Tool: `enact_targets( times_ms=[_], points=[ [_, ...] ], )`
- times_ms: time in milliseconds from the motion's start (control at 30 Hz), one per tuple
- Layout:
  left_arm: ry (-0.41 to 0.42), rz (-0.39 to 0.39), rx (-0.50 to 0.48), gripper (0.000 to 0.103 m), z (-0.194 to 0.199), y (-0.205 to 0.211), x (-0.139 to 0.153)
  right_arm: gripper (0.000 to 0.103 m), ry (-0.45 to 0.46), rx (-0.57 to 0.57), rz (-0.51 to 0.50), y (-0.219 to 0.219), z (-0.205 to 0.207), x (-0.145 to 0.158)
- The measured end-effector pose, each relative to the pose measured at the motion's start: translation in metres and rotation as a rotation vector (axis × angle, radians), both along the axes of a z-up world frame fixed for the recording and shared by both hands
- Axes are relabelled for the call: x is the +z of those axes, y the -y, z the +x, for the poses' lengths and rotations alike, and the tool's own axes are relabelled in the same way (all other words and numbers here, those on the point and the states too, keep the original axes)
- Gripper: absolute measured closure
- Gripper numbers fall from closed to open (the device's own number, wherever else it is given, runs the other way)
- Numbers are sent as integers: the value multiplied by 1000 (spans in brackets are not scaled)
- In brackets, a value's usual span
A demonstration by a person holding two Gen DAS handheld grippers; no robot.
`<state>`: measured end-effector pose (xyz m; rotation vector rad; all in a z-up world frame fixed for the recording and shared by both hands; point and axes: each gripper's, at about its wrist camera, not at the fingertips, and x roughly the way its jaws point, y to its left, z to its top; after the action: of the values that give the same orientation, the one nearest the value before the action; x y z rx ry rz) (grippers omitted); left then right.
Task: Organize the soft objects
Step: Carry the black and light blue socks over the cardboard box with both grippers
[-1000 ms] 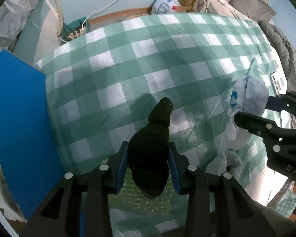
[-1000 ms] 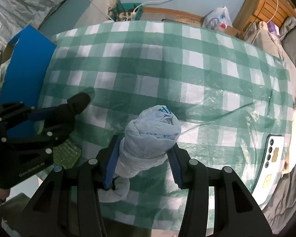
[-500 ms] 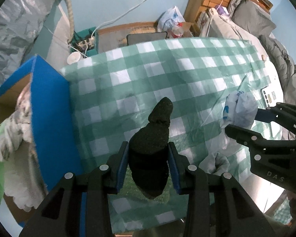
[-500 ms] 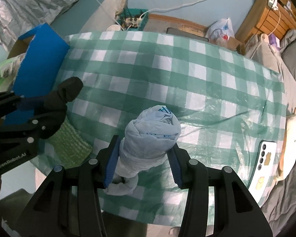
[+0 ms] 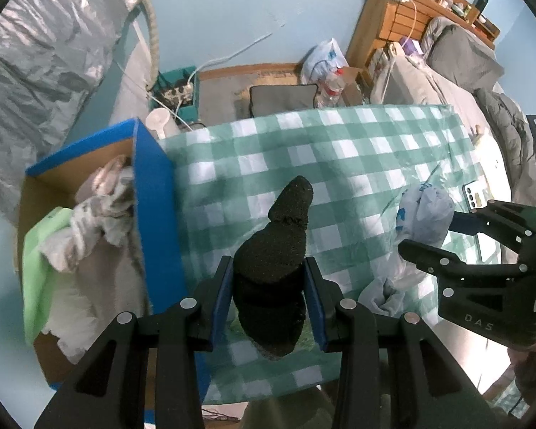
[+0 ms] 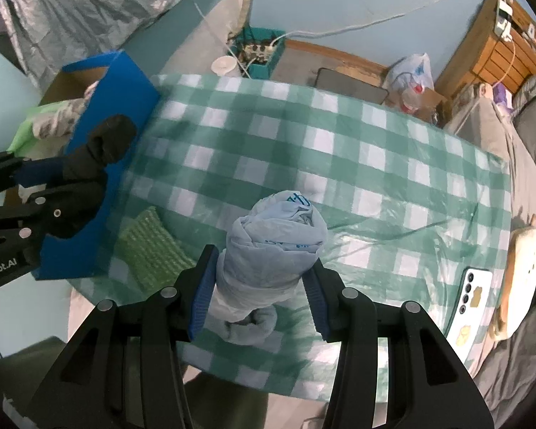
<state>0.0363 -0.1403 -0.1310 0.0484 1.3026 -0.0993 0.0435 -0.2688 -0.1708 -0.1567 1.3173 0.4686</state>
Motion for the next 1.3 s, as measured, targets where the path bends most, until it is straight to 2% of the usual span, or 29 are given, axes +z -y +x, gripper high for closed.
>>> enact_targets(
  times_ms=[700,1300],
  points=[
    [45,-14,66,64,-27,-38,31,56,46,111,48,-54,-10,38],
    [52,1,214,64,-55,-106,38,56,68,256,93,-123,-21,58]
  ],
)
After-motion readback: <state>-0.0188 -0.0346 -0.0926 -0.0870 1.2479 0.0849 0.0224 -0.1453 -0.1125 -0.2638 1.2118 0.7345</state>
